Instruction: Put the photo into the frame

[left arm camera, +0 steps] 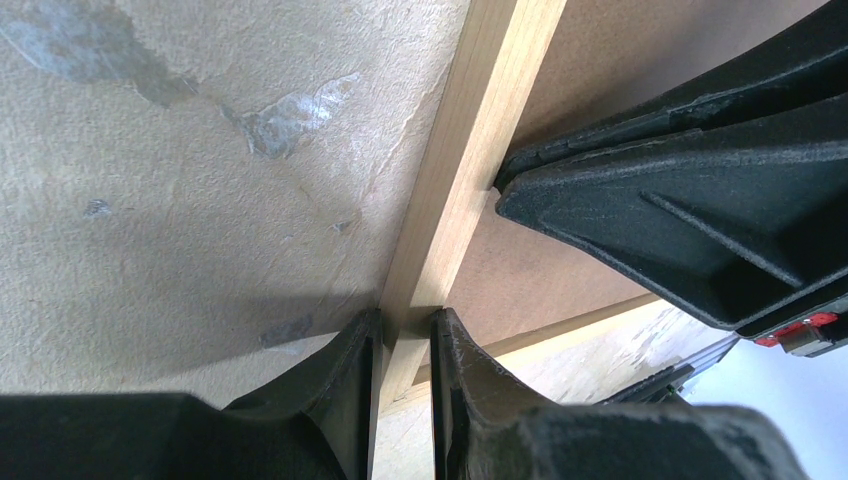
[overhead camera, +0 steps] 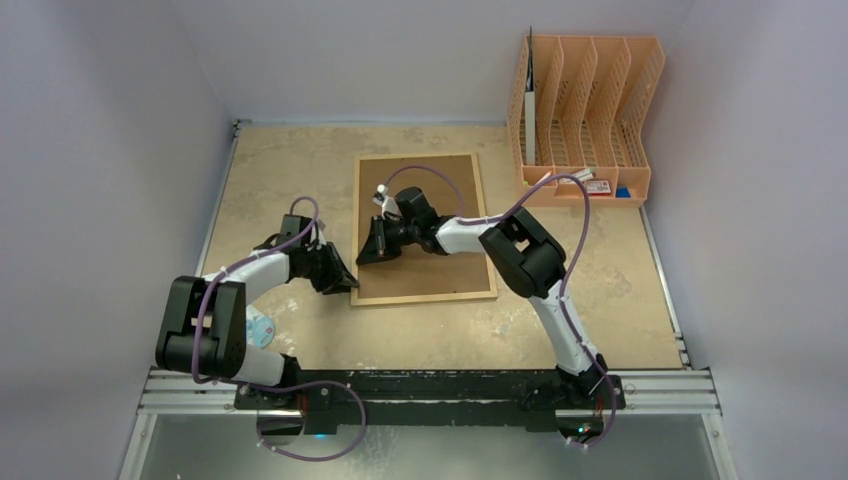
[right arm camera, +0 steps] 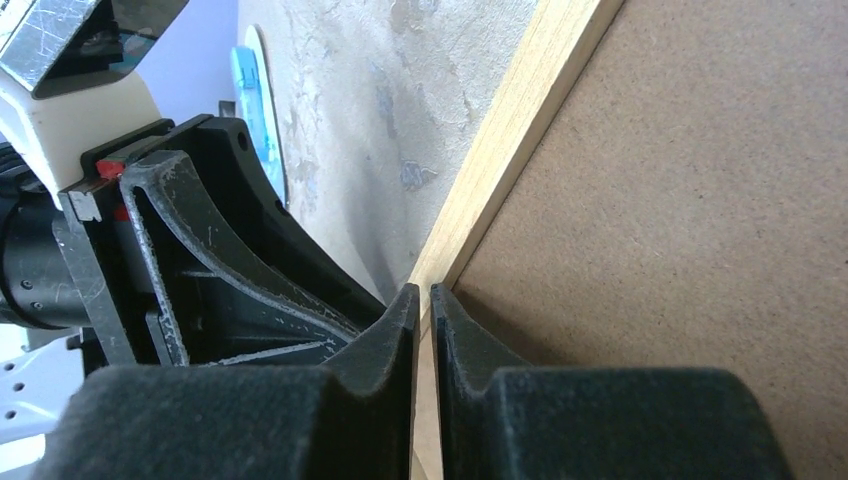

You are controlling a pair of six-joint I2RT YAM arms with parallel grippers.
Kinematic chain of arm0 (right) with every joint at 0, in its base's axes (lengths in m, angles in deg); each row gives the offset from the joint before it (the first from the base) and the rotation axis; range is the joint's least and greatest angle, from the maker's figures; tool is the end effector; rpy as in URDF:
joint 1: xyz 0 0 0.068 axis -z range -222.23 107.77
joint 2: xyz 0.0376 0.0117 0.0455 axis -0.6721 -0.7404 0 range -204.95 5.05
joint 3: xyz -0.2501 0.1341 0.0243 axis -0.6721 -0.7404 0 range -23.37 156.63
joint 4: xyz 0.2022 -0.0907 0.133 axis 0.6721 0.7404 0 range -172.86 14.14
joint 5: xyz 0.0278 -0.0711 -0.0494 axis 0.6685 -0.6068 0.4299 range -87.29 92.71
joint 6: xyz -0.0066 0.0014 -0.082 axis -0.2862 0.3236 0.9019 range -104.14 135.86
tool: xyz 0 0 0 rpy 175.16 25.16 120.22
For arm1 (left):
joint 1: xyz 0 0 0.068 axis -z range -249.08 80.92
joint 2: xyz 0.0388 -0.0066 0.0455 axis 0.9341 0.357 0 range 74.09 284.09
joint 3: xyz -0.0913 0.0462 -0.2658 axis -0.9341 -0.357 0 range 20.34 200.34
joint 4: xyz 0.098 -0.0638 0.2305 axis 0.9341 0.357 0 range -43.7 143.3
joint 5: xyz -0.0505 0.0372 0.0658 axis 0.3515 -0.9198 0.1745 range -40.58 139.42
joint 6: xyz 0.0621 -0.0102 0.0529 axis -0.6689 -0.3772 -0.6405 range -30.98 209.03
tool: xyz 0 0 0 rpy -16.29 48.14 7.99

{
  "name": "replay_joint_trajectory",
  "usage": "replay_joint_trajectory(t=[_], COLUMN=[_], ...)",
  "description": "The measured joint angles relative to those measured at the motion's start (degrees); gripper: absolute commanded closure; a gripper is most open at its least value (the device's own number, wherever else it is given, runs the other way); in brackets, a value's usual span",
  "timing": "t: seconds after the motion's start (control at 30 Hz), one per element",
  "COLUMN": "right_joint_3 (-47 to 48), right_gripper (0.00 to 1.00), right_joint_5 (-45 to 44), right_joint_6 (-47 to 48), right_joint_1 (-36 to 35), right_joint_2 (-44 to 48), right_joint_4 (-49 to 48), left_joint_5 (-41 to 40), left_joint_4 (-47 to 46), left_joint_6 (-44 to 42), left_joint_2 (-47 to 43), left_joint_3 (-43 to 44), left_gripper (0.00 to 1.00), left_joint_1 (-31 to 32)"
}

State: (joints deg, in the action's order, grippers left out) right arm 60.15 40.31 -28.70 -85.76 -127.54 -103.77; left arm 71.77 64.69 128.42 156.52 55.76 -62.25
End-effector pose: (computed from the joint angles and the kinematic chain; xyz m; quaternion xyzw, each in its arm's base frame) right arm 0.3514 0.3939 0.1119 -0.1583 0.8136 0.5369 0.1574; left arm 0.2458 -0.0569 0.1241 -0.2291 0.9316 -0.2562 0.1179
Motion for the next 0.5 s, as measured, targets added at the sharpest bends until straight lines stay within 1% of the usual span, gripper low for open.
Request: replay_joint_trajectory(t=[0.17,0.3,0.5], right_joint_3=[-0.87,-3.39,-4.94], right_gripper=[0.81,0.78,0.77], right_joint_5=[-2.64,-4.9,-6.73], right_joint_6=[1.46,2.27,3.04], right_joint_1=[-0.66,-1.14,-1.49], right_joint_2=[1.27,2.51,3.43], right_joint_4=[0.87,-1.55,-3.56], left_joint_5=[0.0,0.0,-0.02], left_joint_4=[0.13,0.15,0.26], left_joint_6=[0.0,0.0,-0.02], left_joint_2=[0.07,0.07,0.07], left_joint_3=[0.11,0.13,0.15], left_gripper=[0.78,0.78,0.78], left_joint_1=[0.0,-0.02,-0.02])
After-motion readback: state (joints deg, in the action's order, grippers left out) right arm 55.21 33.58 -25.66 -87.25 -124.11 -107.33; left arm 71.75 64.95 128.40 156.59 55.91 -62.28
